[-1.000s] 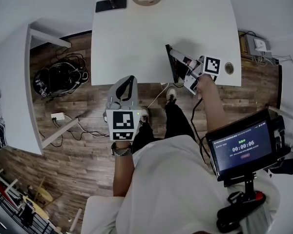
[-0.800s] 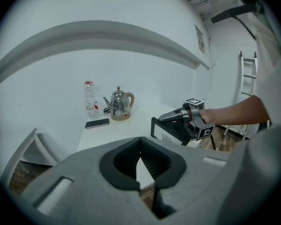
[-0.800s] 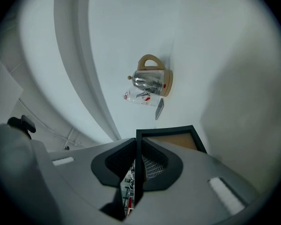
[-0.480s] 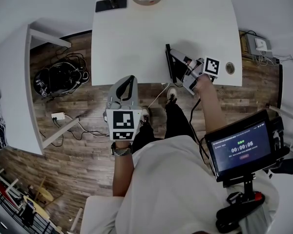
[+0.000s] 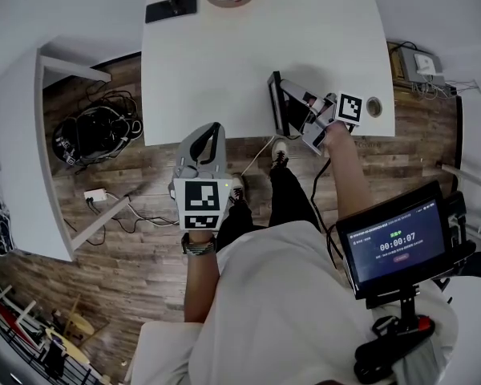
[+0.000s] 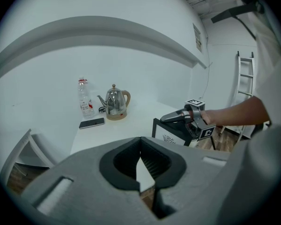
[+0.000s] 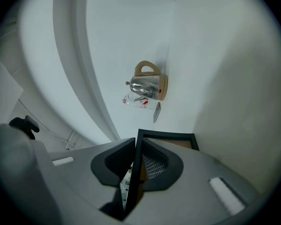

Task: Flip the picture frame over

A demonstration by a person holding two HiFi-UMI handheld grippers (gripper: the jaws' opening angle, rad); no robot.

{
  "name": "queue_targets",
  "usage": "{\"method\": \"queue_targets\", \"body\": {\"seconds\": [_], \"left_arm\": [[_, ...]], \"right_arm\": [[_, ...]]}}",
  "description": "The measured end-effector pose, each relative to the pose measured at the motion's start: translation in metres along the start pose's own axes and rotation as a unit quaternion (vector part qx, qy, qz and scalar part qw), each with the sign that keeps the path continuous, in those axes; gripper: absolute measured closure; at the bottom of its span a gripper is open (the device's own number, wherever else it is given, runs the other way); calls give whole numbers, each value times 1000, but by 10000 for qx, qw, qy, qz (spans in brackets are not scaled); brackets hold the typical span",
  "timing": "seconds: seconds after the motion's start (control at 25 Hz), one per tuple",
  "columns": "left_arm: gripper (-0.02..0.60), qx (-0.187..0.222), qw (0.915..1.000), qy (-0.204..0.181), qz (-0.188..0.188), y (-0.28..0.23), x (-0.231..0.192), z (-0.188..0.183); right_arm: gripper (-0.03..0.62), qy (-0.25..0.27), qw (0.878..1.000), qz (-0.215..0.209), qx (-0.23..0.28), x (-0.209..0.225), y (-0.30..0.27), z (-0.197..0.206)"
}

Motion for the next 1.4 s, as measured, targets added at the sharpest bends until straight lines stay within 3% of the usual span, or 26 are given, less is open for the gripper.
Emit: {"method": "queue_targets", "body": {"seconds": [0.28, 0.72, 0.88, 1.4], "left_arm": [[578, 39, 9996, -78, 275, -15, 6, -5], [578, -78, 9982, -161, 578, -58, 37, -18], [577, -102, 9977, -97, 661, -68, 46, -15], [578, -265, 9971, 67, 715, -84, 55, -4]], "right_arm": [[543, 74, 10000, 45, 7, 0, -2, 3], [539, 323, 9989, 249, 222, 13, 48, -32], [560, 492, 9968, 582, 245, 24, 67, -34], [589, 231, 9940, 958, 480, 54, 85, -26]]}}
Point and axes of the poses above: the fingertips, and each gripper's own axes: y backward along the fingers, x to its right, z out of its underside, the point moved 9 cm from there along y, backward along the fingers, and after that the axes turned 4 degrees about x, right-handed, at the moved point
